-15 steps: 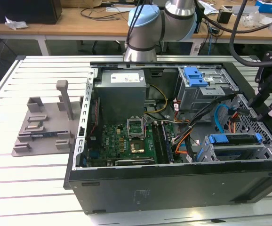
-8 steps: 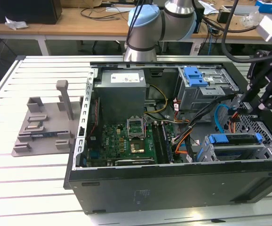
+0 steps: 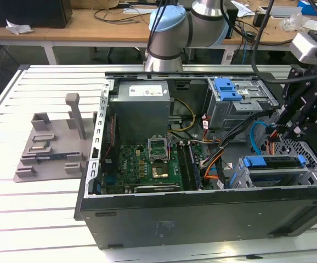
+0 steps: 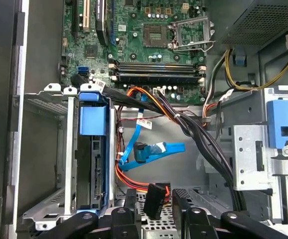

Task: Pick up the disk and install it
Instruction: 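Insert the first disk wire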

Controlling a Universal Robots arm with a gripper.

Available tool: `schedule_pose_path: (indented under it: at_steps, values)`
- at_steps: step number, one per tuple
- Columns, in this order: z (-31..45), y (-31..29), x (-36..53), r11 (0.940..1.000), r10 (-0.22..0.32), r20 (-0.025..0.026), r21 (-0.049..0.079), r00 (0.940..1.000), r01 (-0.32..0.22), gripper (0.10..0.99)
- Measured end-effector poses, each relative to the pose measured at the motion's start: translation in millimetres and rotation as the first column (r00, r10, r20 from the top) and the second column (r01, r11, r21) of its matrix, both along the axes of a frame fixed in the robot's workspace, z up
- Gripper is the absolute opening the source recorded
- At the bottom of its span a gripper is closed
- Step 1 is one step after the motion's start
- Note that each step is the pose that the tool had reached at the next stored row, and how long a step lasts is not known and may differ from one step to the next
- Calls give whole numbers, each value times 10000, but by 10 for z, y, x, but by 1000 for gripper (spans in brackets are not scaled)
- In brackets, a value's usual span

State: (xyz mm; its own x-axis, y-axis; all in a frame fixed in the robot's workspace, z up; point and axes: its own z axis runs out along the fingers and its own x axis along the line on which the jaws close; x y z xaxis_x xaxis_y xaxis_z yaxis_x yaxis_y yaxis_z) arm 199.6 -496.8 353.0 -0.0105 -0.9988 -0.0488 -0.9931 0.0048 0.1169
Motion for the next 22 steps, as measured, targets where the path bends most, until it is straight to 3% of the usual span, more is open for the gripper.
schedule_pose_path:
  at_steps: [7, 9, 10, 11, 17, 20, 22]
  values:
    - [-1, 0, 0, 10000, 1, 0, -4, 10000, -1, 408]
    - [-1, 0, 0, 10000, 0, 0, -5, 10000, 0, 275]
    - [-1, 0, 0, 10000, 0, 0, -5, 10000, 0, 275]
    - [-1, 0, 0, 10000, 0, -1, -5, 10000, 0, 173]
    - [-2, -2, 0, 10000, 0, 0, -7, 10000, 0, 169]
    - [-1, -46, -12, 10000, 1, 0, -8, 10000, -1, 169]
    - [-2, -118, -34, 10000, 2, 0, -6, 10000, -2, 169]
